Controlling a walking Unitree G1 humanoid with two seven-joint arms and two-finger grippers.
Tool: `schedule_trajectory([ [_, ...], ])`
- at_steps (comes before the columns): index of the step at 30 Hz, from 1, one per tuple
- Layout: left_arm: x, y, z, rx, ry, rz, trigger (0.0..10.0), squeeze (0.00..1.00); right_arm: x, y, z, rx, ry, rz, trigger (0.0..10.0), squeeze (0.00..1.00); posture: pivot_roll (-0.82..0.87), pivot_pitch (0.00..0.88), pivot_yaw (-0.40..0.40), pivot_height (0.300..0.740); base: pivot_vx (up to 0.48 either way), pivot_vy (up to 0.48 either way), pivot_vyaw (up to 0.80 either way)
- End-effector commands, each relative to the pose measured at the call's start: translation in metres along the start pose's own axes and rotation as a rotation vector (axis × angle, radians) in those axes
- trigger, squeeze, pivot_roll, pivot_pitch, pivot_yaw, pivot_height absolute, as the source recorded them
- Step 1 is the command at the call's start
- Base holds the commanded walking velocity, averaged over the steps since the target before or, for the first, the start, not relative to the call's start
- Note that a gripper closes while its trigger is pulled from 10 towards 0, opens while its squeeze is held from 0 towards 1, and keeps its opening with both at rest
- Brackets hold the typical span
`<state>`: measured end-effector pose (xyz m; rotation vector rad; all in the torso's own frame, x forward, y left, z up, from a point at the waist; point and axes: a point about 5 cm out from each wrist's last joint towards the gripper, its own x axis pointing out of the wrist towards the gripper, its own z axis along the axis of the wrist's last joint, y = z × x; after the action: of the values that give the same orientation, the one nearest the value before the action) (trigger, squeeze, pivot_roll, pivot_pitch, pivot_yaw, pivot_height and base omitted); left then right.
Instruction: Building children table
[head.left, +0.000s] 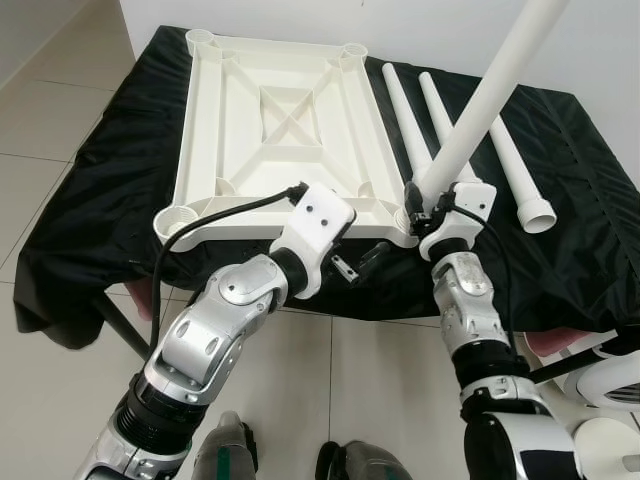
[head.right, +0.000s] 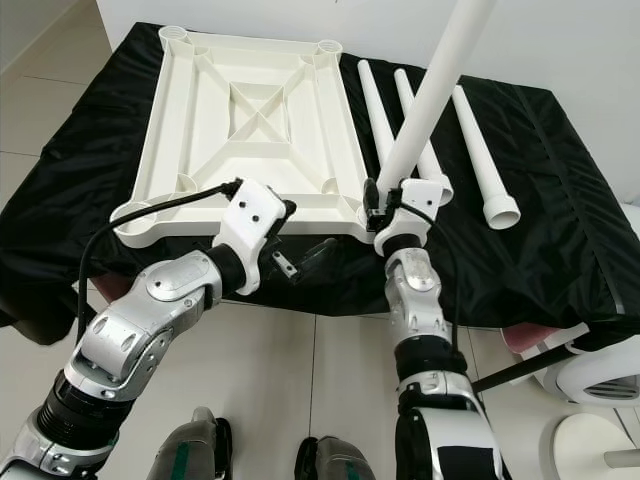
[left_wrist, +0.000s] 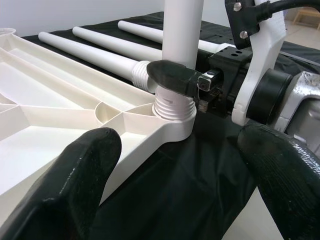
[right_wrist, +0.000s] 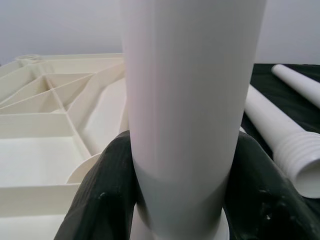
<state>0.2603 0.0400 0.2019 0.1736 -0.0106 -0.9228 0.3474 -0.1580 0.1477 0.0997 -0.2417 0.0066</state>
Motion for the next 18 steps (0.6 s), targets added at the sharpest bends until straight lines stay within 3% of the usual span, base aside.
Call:
schedule_trajectory([
  [1, -0.001, -0.004, 0.001, 0.002, -0.008, -0.014, 10.0, 0.00, -0.003, -0.001, 0.000, -0.001, -0.004, -0.073, 10.0, 0.00, 0.12, 0.064, -0.106, 0.740, 0.000, 0.000, 0.00],
  [5, -0.001, -0.004, 0.001, 0.001, -0.008, -0.014, 10.0, 0.00, -0.005, 0.003, 0.000, -0.004, -0.004, -0.101, 10.0, 0.00, 0.12, 0.066, -0.106, 0.740, 0.000, 0.000, 0.00],
  [8, -0.002, -0.004, 0.001, -0.001, -0.007, -0.012, 10.0, 0.00, -0.008, 0.011, 0.000, -0.013, 0.003, -0.189, 10.0, 0.00, 0.12, 0.073, -0.103, 0.740, 0.000, 0.000, 0.00],
  [18, -0.003, -0.004, 0.001, -0.002, -0.004, -0.012, 10.0, 0.00, -0.009, 0.017, 0.004, 0.037, -0.003, -0.179, 10.0, 0.00, 0.12, 0.080, -0.101, 0.740, 0.000, 0.000, 0.00],
])
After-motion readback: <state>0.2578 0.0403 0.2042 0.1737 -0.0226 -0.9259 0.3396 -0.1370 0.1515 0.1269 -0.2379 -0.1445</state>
